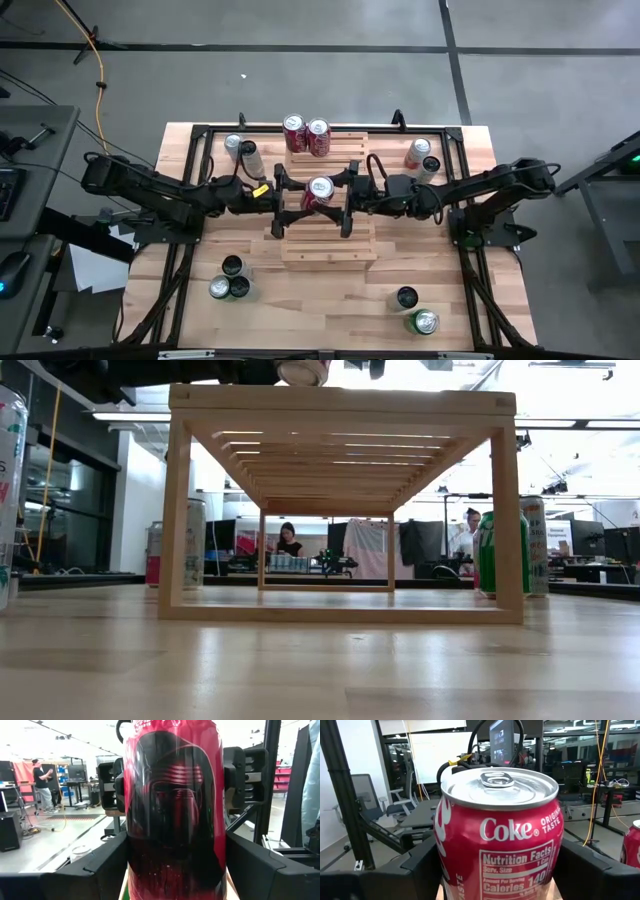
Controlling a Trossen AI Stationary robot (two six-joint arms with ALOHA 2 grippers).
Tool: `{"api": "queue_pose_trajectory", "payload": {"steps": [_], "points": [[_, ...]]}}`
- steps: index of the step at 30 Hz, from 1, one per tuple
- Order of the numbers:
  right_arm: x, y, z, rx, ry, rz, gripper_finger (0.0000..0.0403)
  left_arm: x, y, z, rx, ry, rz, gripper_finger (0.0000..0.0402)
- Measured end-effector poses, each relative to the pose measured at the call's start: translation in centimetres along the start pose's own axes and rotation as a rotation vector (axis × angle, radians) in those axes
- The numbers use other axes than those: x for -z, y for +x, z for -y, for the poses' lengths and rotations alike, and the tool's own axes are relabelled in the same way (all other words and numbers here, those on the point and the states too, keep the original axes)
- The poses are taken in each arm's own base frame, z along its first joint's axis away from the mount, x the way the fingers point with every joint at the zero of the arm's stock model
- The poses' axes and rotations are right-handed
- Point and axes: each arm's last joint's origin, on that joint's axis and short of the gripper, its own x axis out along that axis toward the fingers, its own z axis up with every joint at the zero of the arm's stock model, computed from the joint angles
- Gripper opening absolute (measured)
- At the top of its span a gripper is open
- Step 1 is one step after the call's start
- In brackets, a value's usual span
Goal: Place canned beverage on shelf
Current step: Align the bottom right coke soda can with the other coke soda can on the shelf
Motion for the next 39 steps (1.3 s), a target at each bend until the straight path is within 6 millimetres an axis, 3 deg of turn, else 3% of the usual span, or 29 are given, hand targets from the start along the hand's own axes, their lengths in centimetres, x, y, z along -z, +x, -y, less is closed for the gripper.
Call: {"api": "queue_pose_trajectory", "payload": {"steps": [3,9,16,21,25,29,33,39], "points": [[0.1,0.0,0.0,0.001,-0.001,-0.009,0.0284,0.0,0.0,0.0,0.0,0.0,-0.003,0.028],[0.2,-0.4,0.3,0.07,-0.071,-0.063,0.0284,0.1,-0.1,-0.2,-0.034,-0.001,-0.019,0.0353],[-0.7,-2.4,1.2,0.25,-0.144,-0.207,0.0284,-1.3,-1.4,-0.4,-0.069,0.016,-0.063,0.0361],[0.4,-3.1,2.0,0.405,-0.196,-0.284,0.0284,-3.2,-3.3,-0.7,-0.075,0.029,-0.043,0.0362],[2.4,-3.6,4.0,0.528,-0.214,-0.279,0.0284,-3.5,-5.2,-0.7,-0.068,0.022,0.003,0.0363],[3.3,-4.2,6.9,0.615,-0.153,-0.155,0.0284,-3.8,-6.8,-0.8,-0.066,0.009,0.077,0.0363],[3.4,-4.6,9.4,0.629,-0.074,-0.064,0.0284,-3.9,-7.5,-0.9,-0.065,0.001,0.1,0.0363],[3.9,-3.9,11.8,0.643,-0.035,-0.069,0.0284,-3.9,-7.8,-0.9,-0.066,-0.002,0.115,0.0363]]}}
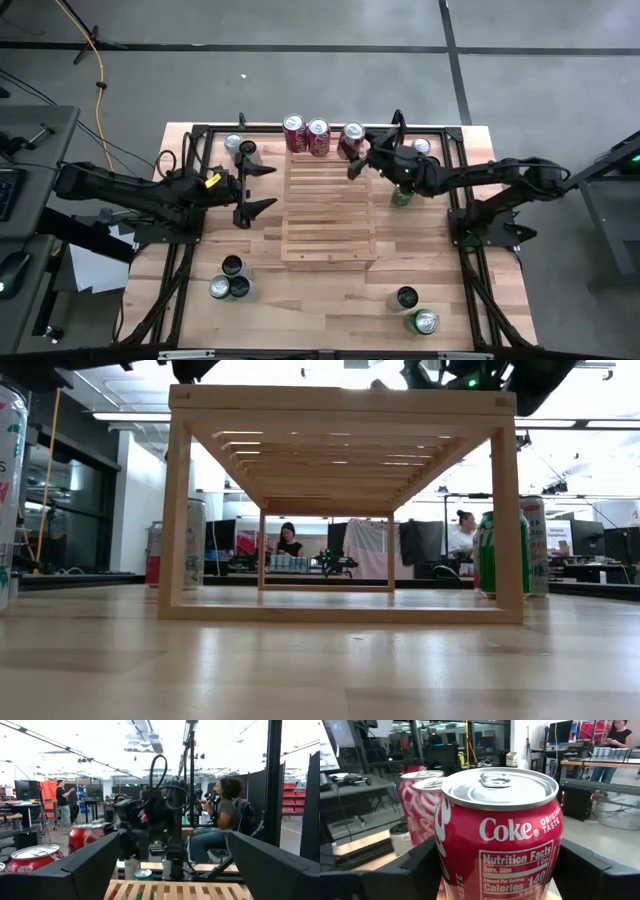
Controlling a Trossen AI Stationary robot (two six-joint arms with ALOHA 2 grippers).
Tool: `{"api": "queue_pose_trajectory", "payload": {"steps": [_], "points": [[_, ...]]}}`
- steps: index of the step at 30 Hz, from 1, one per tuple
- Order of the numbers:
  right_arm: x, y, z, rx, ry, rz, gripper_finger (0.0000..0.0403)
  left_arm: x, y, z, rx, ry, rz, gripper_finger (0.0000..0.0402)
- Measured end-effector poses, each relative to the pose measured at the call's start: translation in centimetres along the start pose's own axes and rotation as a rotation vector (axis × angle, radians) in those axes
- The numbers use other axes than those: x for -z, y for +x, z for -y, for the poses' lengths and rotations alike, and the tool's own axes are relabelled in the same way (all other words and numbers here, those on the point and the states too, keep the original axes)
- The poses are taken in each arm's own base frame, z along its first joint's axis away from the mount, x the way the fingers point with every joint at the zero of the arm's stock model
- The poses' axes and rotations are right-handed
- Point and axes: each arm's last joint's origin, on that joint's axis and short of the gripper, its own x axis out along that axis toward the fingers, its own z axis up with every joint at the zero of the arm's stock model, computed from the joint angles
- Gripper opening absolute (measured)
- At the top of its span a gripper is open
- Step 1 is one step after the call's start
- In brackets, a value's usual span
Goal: Place canned beverage on shelf
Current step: Align the bottom right coke soda can with the other coke soda can on the shelf
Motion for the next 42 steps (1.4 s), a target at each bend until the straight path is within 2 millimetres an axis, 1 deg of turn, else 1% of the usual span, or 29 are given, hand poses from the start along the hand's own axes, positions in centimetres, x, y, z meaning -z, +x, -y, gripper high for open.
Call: {"api": "queue_pose_trajectory", "payload": {"steps": [4,10,23,25,29,31,37,42], "points": [[0.2,0.9,0.4,0.017,0.017,-0.005,0.0284,0.0,0.0,0.0,-0.003,0.0,0.001,0.0363],[0.9,1.6,0.7,0.04,0.002,-0.031,0.0284,0.0,0.0,0.0,-0.003,-0.001,0.0,0.0364],[1.1,1.7,0.8,0.019,-0.01,-0.05,0.0284,0.0,0.0,0.0,-0.003,0.0,-0.002,0.0364],[1.1,1.7,0.8,0.01,-0.01,-0.051,0.0295,0.0,0.0,0.0,-0.003,0.0,-0.002,0.0364],[1.0,1.7,0.7,-0.009,-0.008,-0.05,0.0341,0.0,0.0,0.0,-0.003,0.0,-0.001,0.0364],[1.0,1.7,0.7,-0.022,-0.007,-0.05,0.0355,0.0,0.0,0.0,-0.003,0.0,-0.001,0.0364],[1.0,1.7,0.6,-0.036,-0.008,-0.049,0.0363,0.1,0.0,0.0,-0.003,0.0,-0.005,0.0364],[0.3,1.9,0.3,-0.046,-0.049,-0.046,0.0365,0.1,0.0,0.0,-0.002,0.001,-0.011,0.0364]]}}
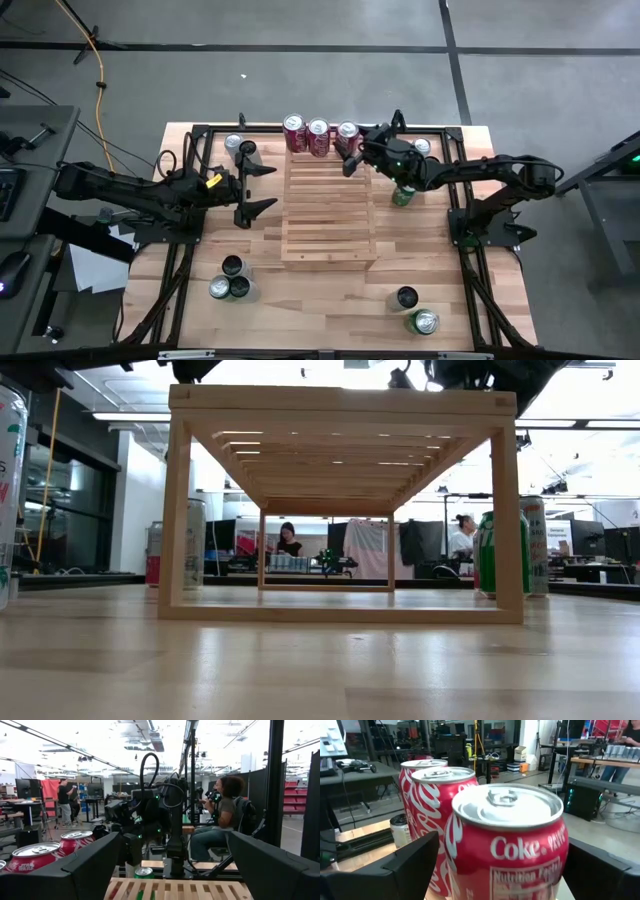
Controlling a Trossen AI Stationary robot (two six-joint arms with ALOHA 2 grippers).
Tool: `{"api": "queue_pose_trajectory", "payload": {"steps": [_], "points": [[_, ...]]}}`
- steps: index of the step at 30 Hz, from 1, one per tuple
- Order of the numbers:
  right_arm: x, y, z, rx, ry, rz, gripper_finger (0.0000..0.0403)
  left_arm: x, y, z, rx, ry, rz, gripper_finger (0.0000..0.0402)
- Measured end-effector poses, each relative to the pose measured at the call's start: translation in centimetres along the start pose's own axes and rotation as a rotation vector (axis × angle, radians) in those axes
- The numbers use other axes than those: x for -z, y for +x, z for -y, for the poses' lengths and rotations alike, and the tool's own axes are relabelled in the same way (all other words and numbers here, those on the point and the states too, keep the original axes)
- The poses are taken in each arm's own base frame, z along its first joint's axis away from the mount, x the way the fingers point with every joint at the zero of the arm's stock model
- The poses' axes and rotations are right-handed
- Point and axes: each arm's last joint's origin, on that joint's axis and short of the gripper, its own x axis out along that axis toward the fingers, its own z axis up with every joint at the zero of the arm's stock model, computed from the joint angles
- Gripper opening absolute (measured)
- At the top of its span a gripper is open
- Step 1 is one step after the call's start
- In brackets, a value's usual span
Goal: Place canned beverage on shelf
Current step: Align the bottom right coke soda can with the other coke soda can on the shelf
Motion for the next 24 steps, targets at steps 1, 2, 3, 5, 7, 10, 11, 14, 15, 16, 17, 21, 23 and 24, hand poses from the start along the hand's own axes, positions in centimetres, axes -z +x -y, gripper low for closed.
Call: {"api": "queue_pose_trajectory", "payload": {"steps": [1,2,3,5,7,10,11,14,15,16,17,21,23,24], "points": [[-0.2,0.1,-0.1,0.0,-0.007,-0.004,0.0365,0.0,0.0,0.0,0.0,0.0,-0.003,0.0364],[-0.3,0.1,-0.1,-0.001,-0.011,-0.011,0.0365,0.0,0.0,0.0,0.0,0.001,-0.005,0.0364],[-0.5,0.2,-0.1,-0.001,-0.016,-0.02,0.0365,0.1,0.0,0.0,0.0,0.001,-0.006,0.0364],[-0.7,0.4,-0.2,0.0,-0.027,-0.039,0.0365,0.1,0.0,0.0,0.001,0.001,-0.01,0.0364],[-0.9,0.5,-0.3,0.0,-0.032,-0.05,0.0365,0.1,0.0,0.0,0.001,0.001,-0.012,0.0364],[-1.4,0.6,-0.3,-0.001,-0.033,-0.051,0.0366,0.1,0.0,0.0,0.001,-0.001,-0.012,0.0364],[-1.5,0.6,-0.3,-0.001,-0.037,-0.052,0.0366,0.1,0.0,0.0,0.0,-0.002,-0.012,0.0364],[-2.0,0.7,-0.4,-0.001,-0.055,-0.044,0.0366,0.1,0.0,0.0,0.001,-0.001,-0.012,0.0364],[-2.2,0.8,-0.4,-0.002,-0.054,-0.04,0.0366,0.1,0.0,0.0,0.001,-0.001,-0.012,0.0364],[-2.3,0.8,-0.5,-0.002,-0.053,-0.038,0.0366,0.1,0.0,0.0,0.001,-0.001,-0.014,0.0364],[-2.5,0.8,-0.5,-0.001,-0.062,-0.04,0.0366,0.2,0.0,0.0,0.001,0.0,-0.017,0.0364],[-3.6,0.6,-0.4,-0.003,-0.077,-0.033,0.0366,0.2,0.0,0.0,0.001,0.0,-0.02,0.0364],[-4.4,0.1,-0.2,-0.003,-0.08,-0.03,0.0366,0.2,0.0,0.0,0.001,-0.008,-0.021,0.0364],[-4.8,-0.2,-0.1,-0.003,-0.084,-0.027,0.0366,0.2,0.0,0.0,0.001,-0.011,-0.022,0.0364]]}}
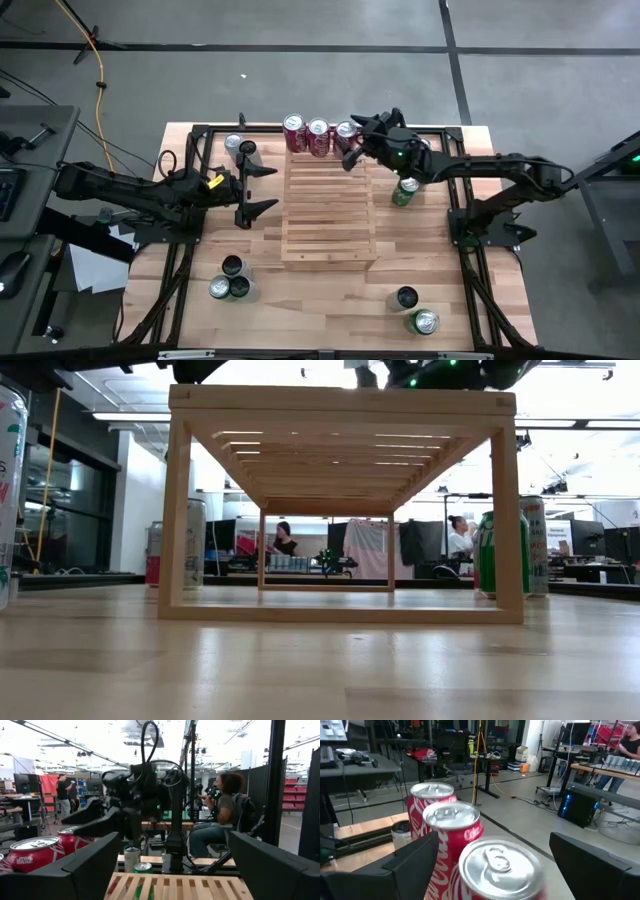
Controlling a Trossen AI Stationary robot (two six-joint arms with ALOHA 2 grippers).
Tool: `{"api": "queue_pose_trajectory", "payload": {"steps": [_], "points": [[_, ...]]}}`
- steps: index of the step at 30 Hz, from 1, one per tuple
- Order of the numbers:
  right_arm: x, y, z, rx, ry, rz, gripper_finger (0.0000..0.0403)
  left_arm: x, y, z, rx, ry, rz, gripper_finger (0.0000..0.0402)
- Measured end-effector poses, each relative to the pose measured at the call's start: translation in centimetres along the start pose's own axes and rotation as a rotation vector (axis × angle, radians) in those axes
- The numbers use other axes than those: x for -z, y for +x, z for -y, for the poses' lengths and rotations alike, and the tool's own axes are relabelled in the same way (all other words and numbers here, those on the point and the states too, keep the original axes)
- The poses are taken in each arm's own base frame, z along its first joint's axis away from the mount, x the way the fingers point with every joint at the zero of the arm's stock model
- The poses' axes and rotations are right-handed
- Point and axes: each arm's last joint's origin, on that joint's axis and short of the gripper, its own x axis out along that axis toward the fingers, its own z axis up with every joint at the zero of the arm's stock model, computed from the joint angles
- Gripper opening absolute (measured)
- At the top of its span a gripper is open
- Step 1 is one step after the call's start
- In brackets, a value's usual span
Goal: Place canned beverage on shelf
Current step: Align the bottom right coke soda can with the other coke soda can on the shelf, then put the top left tropical celsius soda can on the shelf
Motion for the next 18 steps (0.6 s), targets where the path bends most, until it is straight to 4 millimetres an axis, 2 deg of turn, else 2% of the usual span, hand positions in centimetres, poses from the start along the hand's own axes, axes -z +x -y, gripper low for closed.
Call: {"api": "queue_pose_trajectory", "payload": {"steps": [5,11,14,18], "points": [[-2.4,-2.8,1.4,-0.001,0.019,0.024,0.0366,0.0,0.0,0.0,0.016,-0.004,-0.005,0.0364],[-3.9,-7.9,1.7,-0.085,0.024,-0.022,0.0366,0.2,0.0,0.1,0.018,-0.009,-0.025,0.0364],[-2.8,-10.3,1.1,-0.162,0.026,-0.04,0.0366,0.3,0.0,0.1,0.019,-0.021,-0.029,0.0364],[0.2,-12.7,-0.3,-0.265,0.034,-0.02,0.0366,0.4,0.0,0.1,0.023,-0.026,-0.041,0.0364]]}}
